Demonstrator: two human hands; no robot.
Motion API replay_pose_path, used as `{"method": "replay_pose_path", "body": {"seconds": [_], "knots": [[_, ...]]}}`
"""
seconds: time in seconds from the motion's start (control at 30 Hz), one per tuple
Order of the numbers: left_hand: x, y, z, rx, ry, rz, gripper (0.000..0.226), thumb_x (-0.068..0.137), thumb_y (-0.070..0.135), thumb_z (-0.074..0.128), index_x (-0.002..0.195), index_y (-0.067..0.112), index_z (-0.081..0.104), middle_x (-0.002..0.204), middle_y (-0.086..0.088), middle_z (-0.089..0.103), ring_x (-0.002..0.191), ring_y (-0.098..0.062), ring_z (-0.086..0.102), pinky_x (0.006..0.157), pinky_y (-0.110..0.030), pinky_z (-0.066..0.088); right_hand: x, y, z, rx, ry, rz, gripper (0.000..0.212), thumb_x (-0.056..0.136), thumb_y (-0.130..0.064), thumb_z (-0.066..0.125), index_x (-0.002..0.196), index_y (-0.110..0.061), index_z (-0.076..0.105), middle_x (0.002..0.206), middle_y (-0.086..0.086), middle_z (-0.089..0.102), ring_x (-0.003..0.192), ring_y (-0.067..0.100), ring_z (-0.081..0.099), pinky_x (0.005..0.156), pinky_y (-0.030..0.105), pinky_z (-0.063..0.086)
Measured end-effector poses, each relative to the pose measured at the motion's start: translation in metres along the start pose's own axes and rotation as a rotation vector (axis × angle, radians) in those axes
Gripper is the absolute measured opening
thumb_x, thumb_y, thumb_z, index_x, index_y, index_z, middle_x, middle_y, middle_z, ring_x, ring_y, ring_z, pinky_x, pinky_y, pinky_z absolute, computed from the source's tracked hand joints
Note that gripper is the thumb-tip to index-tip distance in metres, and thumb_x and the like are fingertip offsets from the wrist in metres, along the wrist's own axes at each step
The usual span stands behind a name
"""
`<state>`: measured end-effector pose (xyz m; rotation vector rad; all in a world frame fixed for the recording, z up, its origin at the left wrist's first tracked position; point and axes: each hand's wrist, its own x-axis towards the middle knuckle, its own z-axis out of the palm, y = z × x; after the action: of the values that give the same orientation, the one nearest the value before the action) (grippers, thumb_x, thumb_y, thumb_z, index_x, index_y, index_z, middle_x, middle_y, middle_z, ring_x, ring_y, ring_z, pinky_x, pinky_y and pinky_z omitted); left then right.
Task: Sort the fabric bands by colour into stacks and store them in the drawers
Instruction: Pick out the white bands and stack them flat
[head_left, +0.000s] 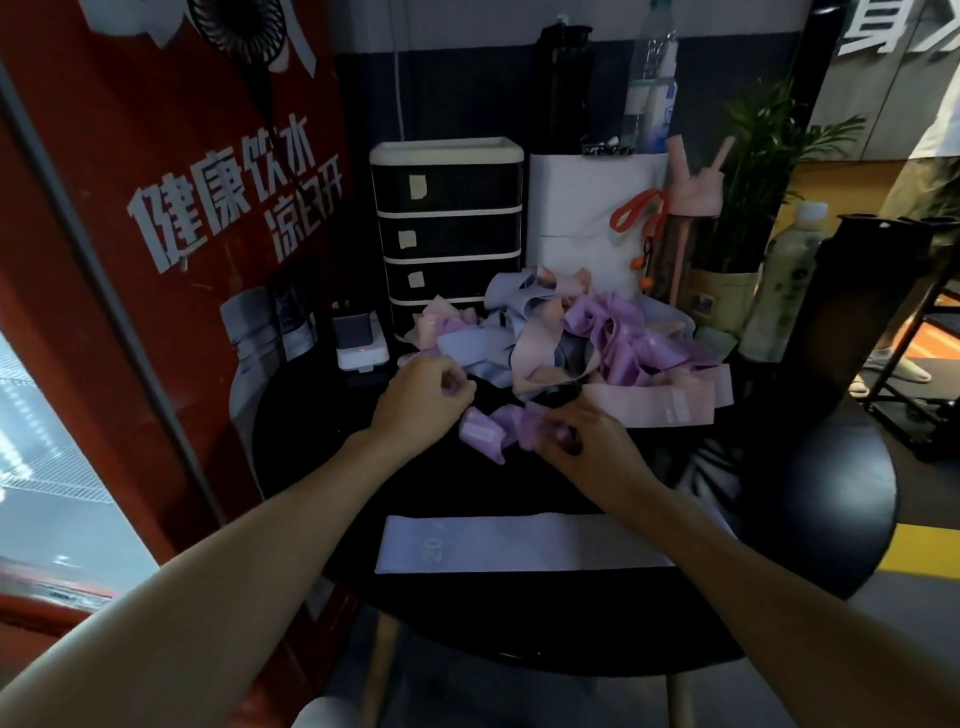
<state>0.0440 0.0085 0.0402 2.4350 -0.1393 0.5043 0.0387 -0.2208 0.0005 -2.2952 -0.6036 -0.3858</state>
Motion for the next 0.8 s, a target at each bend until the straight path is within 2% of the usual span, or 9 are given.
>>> {"method": "replay_pose_path", "body": {"seconds": [0.1,0.2,0.27,0.37,0.5,0.67,0.73,0.8], "knots": [[0.026,-0.005,0.007,0.050,0.015,-0.017,0.013,0.090,0.026,0.069,0.100,0.018,0.067,0.097,0.001,0.060,0.085,-0.018,0.062,0.075,-0.031,0.050,0.000,0.000,0.001,0.041,0.002,-0.019,0.019,0.085,-0.030,0.071,0.100,-0.019,0.066,0.096,-0.002,0.058,0.080,0.011,0.058,0.074,0.028,0.051],[0.050,-0.013,0.017,0.146,0.057,-0.040,0.026,0.088,0.030,0.071,0.111,0.020,0.070,0.113,-0.009,0.058,0.104,-0.025,0.058,0.086,-0.035,0.049,0.000,-0.002,0.001,0.083,0.024,-0.015,0.014,0.086,-0.026,0.071,0.095,-0.016,0.067,0.086,-0.004,0.057,0.075,0.007,0.056,0.068,0.022,0.049],[0.060,-0.017,0.020,0.138,0.062,-0.093,0.028,0.088,0.031,0.071,0.116,0.023,0.070,0.120,-0.009,0.062,0.112,-0.029,0.057,0.091,-0.035,0.047,0.000,-0.001,0.000,0.108,0.030,0.021,0.016,0.085,-0.027,0.072,0.096,-0.016,0.067,0.082,-0.011,0.054,0.073,-0.001,0.055,0.065,0.012,0.044],[0.066,-0.019,0.021,0.154,0.033,-0.146,0.032,0.088,0.025,0.068,0.120,0.028,0.065,0.119,-0.004,0.066,0.115,-0.028,0.057,0.100,-0.042,0.041,0.001,0.001,0.002,0.103,0.039,0.061,0.020,0.086,-0.032,0.071,0.099,-0.017,0.065,0.083,-0.016,0.051,0.071,-0.004,0.053,0.065,0.008,0.042],[0.068,-0.022,0.017,0.121,0.064,-0.104,0.034,0.084,0.010,0.067,0.117,0.018,0.061,0.092,-0.003,0.068,0.094,-0.027,0.063,0.083,-0.037,0.047,0.003,0.003,0.004,0.090,0.048,0.093,0.019,0.089,-0.030,0.067,0.100,-0.014,0.066,0.087,-0.013,0.050,0.073,0.003,0.055,0.069,0.012,0.044],[0.066,-0.019,0.010,0.055,0.086,-0.030,0.024,0.089,0.004,0.062,0.110,0.008,0.072,0.098,-0.003,0.068,0.087,-0.014,0.059,0.063,-0.006,0.034,0.002,0.001,0.002,0.081,0.052,0.084,0.017,0.090,-0.030,0.066,0.097,-0.015,0.065,0.087,-0.013,0.050,0.072,0.001,0.053,0.065,0.009,0.041],[0.062,-0.012,0.004,0.027,0.125,0.018,0.019,0.090,0.004,0.062,0.106,0.006,0.072,0.096,-0.002,0.068,0.086,-0.014,0.061,0.064,-0.005,0.035,0.001,0.001,0.000,0.083,0.046,0.073,0.013,0.090,-0.027,0.066,0.095,-0.015,0.064,0.087,-0.013,0.050,0.072,-0.001,0.052,0.066,0.006,0.041],[0.054,0.000,-0.007,-0.003,0.162,0.073,0.016,0.090,0.001,0.063,0.103,0.005,0.072,0.089,0.003,0.065,0.077,-0.005,0.059,0.065,-0.002,0.037,0.000,-0.001,-0.001,0.078,0.044,0.057,0.011,0.090,-0.023,0.066,0.096,-0.014,0.065,0.087,-0.012,0.049,0.071,0.001,0.051,0.066,0.005,0.039]]}}
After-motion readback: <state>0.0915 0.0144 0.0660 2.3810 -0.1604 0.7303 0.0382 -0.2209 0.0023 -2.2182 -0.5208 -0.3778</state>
